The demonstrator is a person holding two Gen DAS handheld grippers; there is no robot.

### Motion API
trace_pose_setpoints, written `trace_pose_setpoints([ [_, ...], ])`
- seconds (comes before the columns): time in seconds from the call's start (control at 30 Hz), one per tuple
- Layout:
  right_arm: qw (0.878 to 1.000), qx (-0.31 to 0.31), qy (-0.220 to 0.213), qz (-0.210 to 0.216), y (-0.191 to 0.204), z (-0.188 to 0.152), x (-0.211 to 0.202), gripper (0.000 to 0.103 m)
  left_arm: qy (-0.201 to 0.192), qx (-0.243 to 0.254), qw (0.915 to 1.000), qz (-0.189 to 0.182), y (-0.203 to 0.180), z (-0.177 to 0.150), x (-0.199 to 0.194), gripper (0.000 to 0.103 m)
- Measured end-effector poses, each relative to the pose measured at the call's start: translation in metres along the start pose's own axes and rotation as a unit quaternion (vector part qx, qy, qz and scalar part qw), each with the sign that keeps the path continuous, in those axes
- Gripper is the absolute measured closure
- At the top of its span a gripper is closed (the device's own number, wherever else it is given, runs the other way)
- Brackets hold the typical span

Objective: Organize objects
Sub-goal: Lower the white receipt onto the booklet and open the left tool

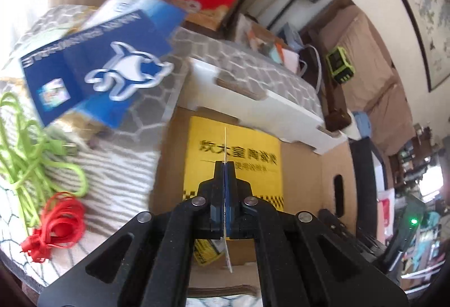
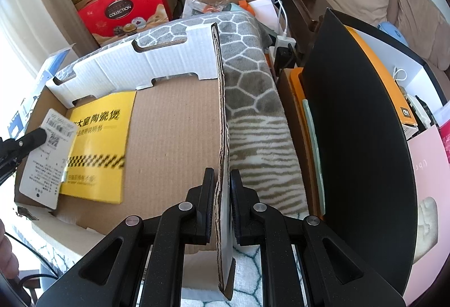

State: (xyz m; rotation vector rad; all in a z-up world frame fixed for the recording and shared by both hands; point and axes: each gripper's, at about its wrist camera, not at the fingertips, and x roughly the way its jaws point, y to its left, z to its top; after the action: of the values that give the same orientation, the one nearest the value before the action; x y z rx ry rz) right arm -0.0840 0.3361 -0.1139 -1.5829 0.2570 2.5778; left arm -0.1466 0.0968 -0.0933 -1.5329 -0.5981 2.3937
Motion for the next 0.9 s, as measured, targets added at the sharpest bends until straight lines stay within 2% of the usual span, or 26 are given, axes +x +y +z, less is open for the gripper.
trace_pose_setpoints([
  [0.33,1.000,0.001,-0.001,0.006,-0.006,0.000,0.000,0.093,0.037,0.078,0.9962,-0.012,-0.052,-0.009,0.015,0.103],
  [0.5,1.000,0.000,-0.001,0.005,-0.006,0.000,0.000,0.093,0.054,0.138,0.9887,-0.022,-0.075,-0.017,0.015,0.103],
  [0.7,1.000,-0.005,-0.001,0.003,-0.005,-0.001,0.002,0.093,0.049,0.184,0.9817,-0.005,-0.080,-0.019,0.004,0.103],
  [0.9,1.000,-0.002,-0.003,-0.005,-0.006,-0.001,0.002,0.094,0.049,0.202,0.9770,0.048,-0.061,-0.005,0.008,0.103],
])
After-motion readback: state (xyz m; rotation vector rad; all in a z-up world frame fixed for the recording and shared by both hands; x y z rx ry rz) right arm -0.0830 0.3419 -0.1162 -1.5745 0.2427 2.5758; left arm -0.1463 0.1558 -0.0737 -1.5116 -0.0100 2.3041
